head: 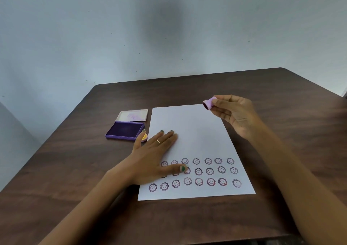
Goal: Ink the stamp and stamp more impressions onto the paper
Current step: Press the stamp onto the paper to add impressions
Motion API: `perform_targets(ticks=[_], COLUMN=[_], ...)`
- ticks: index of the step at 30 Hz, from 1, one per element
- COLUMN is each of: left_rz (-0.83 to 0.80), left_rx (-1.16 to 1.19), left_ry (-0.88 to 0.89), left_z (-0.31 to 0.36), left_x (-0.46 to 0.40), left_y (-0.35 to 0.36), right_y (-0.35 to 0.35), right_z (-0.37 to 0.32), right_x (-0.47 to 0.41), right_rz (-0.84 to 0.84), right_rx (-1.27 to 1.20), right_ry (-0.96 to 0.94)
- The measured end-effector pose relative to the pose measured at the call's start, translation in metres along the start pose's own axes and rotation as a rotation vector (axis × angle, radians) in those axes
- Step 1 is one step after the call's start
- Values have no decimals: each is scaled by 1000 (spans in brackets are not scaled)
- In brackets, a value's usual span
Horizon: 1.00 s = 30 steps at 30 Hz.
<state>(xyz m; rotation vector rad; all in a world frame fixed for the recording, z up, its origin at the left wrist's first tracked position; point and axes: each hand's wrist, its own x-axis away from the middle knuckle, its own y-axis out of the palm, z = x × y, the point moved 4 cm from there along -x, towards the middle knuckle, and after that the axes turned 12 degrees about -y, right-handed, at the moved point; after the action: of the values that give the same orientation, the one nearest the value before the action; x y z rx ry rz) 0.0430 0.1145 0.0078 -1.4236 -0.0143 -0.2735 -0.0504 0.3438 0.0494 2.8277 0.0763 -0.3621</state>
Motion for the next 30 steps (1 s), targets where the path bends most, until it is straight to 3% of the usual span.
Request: perform_targets(ticks=[11,30], left_rz=[3,14], left_rx=[82,114], left_ry=[58,62], left_z=[23,17], left_x=[-15,-16], left_y=[-3,3], right_y=[-31,-34], right_z=[-26,-15], right_x=[52,79], right_rz=[-156,-341], right_rx=[329,593], right_ry=[-210,-299])
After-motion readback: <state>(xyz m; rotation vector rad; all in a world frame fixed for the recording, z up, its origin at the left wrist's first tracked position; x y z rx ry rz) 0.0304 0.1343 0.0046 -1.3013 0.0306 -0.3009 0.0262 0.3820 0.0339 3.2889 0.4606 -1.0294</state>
